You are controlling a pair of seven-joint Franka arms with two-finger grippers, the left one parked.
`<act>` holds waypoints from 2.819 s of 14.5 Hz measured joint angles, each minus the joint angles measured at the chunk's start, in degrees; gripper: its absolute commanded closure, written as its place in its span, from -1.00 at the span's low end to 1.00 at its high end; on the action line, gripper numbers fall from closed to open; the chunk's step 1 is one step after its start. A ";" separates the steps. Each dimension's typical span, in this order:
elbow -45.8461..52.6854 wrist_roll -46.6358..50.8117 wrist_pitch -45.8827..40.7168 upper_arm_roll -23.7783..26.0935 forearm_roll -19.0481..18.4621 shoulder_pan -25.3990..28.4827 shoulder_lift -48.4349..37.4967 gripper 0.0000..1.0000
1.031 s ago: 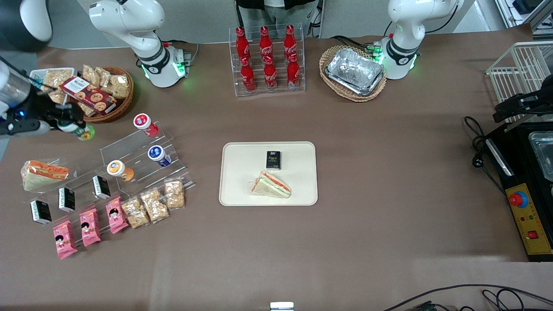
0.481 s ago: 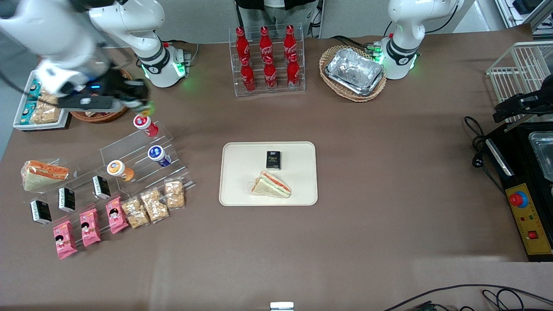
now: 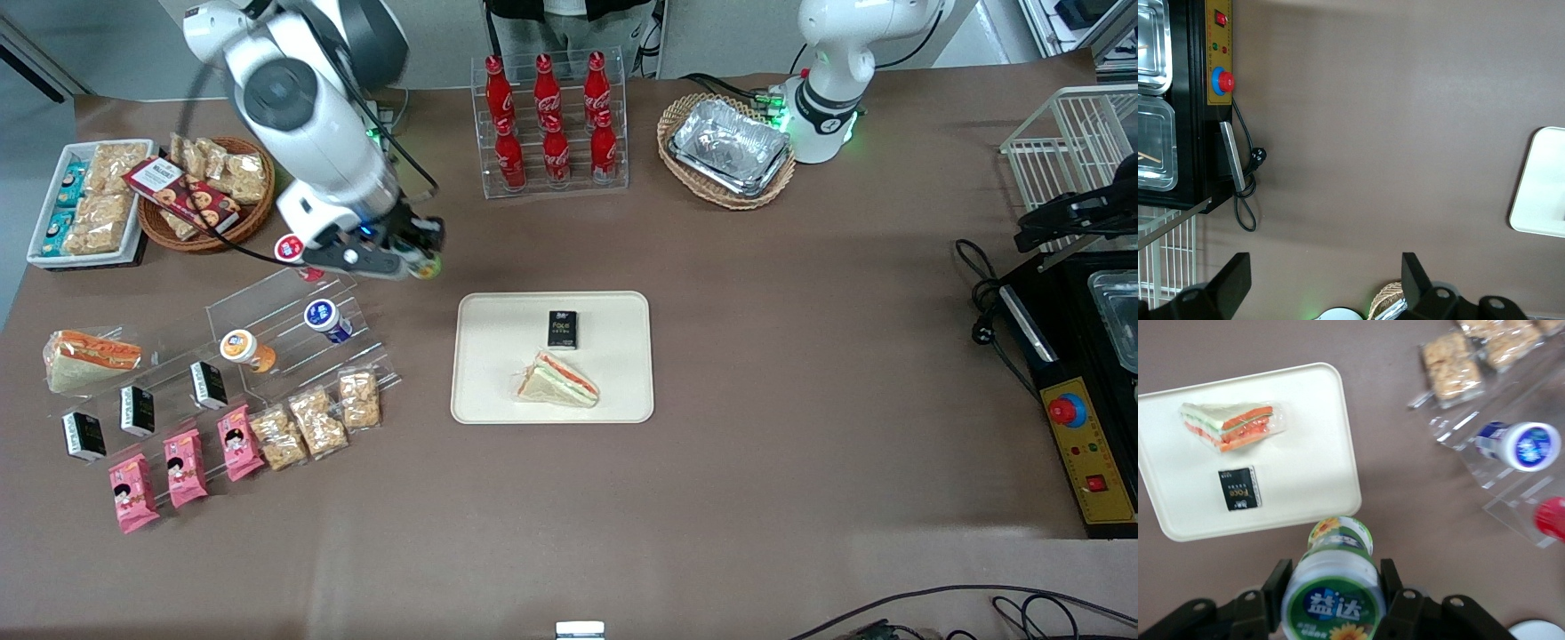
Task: Place green gum on tray
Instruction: 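Lower the held green gum bottle onto the tray beside the black card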
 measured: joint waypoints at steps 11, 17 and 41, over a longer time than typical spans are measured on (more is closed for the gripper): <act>-6.84 11.35 27.71 0.29 -12.09 4.92 21.17 0.74; -6.80 12.16 30.71 0.00 -13.40 5.19 25.28 0.73; -6.49 14.92 33.32 -0.13 -13.66 5.37 28.47 -0.98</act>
